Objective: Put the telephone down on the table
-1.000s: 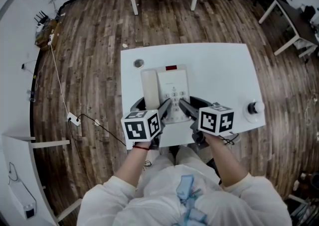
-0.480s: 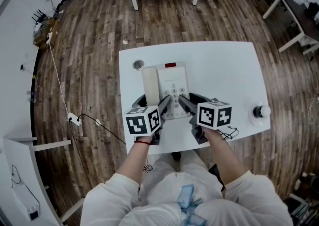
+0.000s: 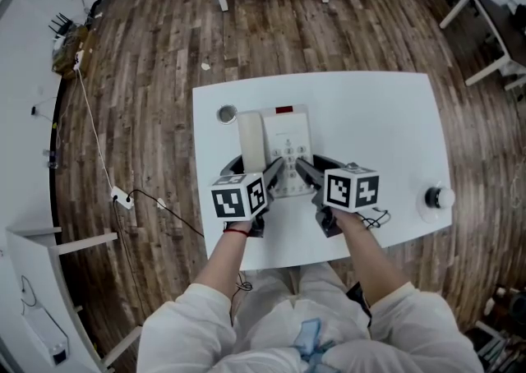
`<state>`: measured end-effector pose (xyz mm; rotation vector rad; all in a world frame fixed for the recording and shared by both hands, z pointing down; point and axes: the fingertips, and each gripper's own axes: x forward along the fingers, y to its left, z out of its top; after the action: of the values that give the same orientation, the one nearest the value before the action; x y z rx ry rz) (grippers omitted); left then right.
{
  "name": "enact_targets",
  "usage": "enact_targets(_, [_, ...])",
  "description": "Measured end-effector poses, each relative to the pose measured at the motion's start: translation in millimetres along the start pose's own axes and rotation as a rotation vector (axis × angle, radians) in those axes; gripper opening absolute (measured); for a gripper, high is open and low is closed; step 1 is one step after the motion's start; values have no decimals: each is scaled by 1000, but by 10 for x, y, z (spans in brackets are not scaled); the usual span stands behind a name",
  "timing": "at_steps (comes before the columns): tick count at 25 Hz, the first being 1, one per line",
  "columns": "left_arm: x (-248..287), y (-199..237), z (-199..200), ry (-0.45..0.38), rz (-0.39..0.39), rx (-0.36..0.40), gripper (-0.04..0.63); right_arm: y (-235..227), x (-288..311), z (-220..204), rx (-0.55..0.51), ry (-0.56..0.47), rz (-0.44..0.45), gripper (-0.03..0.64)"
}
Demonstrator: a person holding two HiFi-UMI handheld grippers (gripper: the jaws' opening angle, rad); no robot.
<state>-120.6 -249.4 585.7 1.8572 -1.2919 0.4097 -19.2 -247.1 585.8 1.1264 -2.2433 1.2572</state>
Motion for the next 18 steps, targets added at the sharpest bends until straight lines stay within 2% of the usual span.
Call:
enact_targets(8, [480,286,25,40,-3,-14,390,-291,456,61,13,51,-33,190])
enact_targets(18, [789,480,-41,41,-1,-39,390,-479,763,43,-1,98,-46,190])
